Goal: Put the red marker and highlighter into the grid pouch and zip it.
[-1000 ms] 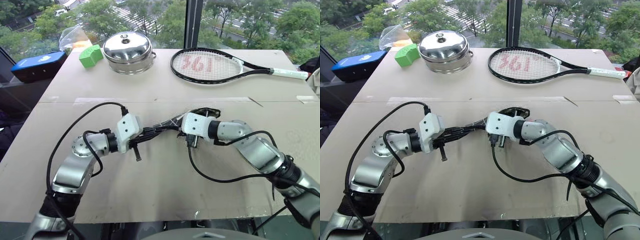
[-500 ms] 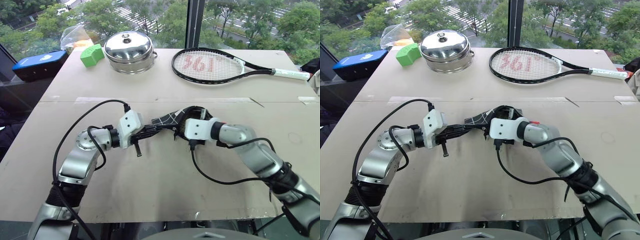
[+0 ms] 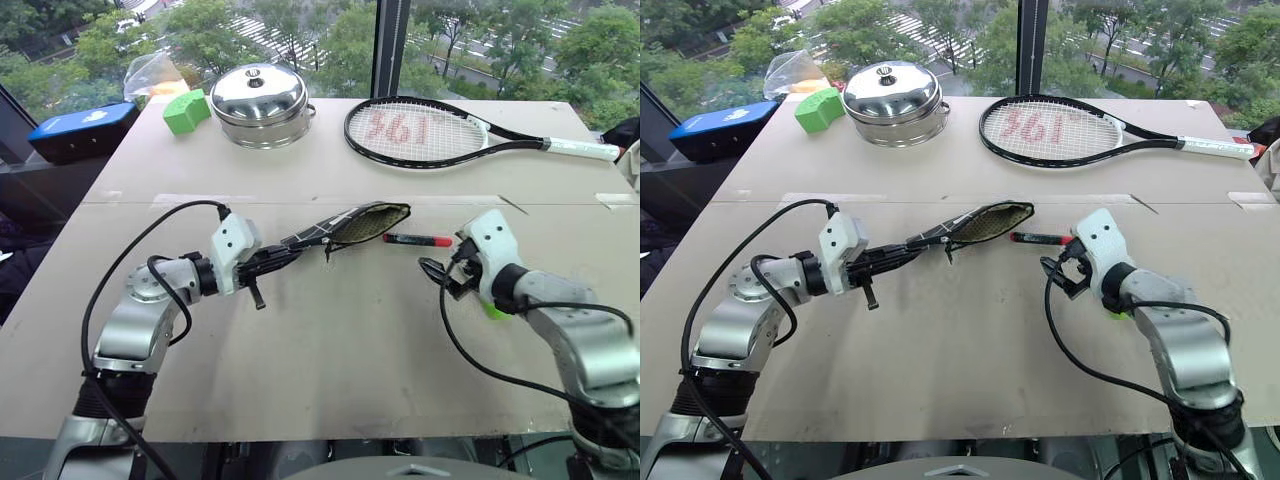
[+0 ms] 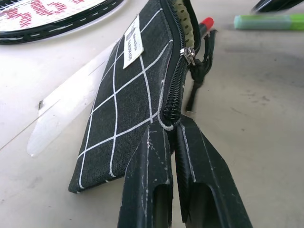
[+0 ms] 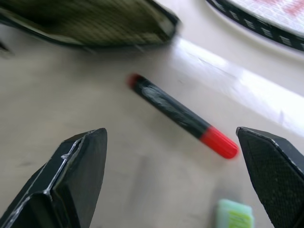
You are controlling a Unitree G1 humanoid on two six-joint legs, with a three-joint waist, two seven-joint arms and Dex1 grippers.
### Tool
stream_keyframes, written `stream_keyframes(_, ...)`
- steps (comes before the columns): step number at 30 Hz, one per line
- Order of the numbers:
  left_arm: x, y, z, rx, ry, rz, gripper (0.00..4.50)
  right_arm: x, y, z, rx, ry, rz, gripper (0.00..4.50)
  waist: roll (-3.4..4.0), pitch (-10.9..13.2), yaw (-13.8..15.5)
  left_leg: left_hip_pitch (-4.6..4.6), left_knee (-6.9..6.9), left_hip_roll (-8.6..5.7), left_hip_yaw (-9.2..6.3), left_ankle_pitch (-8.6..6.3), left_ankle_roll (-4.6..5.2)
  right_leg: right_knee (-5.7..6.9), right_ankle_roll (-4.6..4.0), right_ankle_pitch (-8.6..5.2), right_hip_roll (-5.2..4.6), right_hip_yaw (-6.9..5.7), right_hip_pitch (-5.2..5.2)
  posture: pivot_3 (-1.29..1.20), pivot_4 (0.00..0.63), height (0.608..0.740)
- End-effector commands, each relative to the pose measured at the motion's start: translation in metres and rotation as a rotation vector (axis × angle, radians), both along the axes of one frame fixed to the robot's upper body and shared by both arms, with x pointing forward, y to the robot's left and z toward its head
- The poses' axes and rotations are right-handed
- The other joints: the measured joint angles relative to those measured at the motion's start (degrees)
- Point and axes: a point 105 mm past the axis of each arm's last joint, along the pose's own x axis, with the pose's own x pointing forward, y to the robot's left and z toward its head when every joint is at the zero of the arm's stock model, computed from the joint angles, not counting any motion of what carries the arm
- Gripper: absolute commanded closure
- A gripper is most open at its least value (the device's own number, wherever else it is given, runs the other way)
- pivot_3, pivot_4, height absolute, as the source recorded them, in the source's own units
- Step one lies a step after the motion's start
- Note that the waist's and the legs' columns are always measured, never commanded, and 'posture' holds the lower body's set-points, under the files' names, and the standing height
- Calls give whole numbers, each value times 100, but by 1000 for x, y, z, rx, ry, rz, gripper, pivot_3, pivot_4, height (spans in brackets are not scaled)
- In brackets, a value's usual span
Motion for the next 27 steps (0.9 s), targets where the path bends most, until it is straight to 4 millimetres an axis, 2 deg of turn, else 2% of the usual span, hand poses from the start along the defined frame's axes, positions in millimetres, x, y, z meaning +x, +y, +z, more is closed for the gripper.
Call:
stream_keyframes(1, 1, 5, 21, -23, -52, 19, 4500, 20, 4, 2, -117, -83, 74, 66, -2, 0, 2, 3, 0, 0, 0, 1, -1, 1, 0, 0, 1, 1, 2, 0, 150, 740)
stream_keyframes(4, 3, 6, 24, -20, -56, 23, 4500, 40, 3, 0, -169, -61, 169, 66, -2, 3, 7, 4, 0, -2, 4, 7, -11, 0, 1, 0, 2, 3, 2, 0, 150, 740)
stream_keyframes(9, -1, 1, 25, -22, -65, 16, 4500, 58, 0, -30, -185, 210, 339, 66, -8, 2, 0, 9, 0, -1, 13, 7, -11, -1, 1, 1, 4, 10, 5, 0, 150, 740)
stream_keyframes(13, -6, -2, 28, -24, -89, 27, 4500, 67, -7, -33, -206, 306, 403, 1271, -13, -1, -17, 13, -2, 0, 17, 7, -11, -1, 0, 1, 4, 14, 5, 0, 150, 740)
stream_keyframes(14, -7, -2, 28, -24, -92, 31, 4500, 68, -8, -32, -205, 312, 414, 1949, -12, -1, -14, 15, -2, 1, 14, 7, -11, -1, 0, 1, 3, 12, 10, 0, 150, 740)
stream_keyframes(15, -8, -2, 28, -24, -94, 37, 4500, 68, -8, -28, -196, 309, 426, 2359, -12, -1, -5, 18, -2, 1, 16, 7, -11, -2, 0, 1, 1, 13, 12, 0, 150, 740)
stream_keyframes(19, -12, -4, 26, -25, -99, 44, 4500, 54, -7, -7, -168, 251, 486, 4182, -11, 0, 43, 17, 0, 1, 13, 7, -10, -1, -1, 2, -5, 18, 15, 0, 150, 740)
stream_keyframes(24, -13, -11, 24, -10, -111, 18, 4500, 14, -11, 35, -258, 96, 510, 4289, 2, 9, 41, 1, 0, -3, 0, 7, -11, -3, 0, 2, -39, 11, 11, 0, 150, 740)
stream_keyframes(27, -12, -15, 21, 4, -116, -4, 4500, -6, -14, 52, -347, 33, 485, 4289, 5, 11, 28, 6, -1, -1, 0, 7, -12, -2, 1, 2, -36, -1, 10, 0, 150, 740)
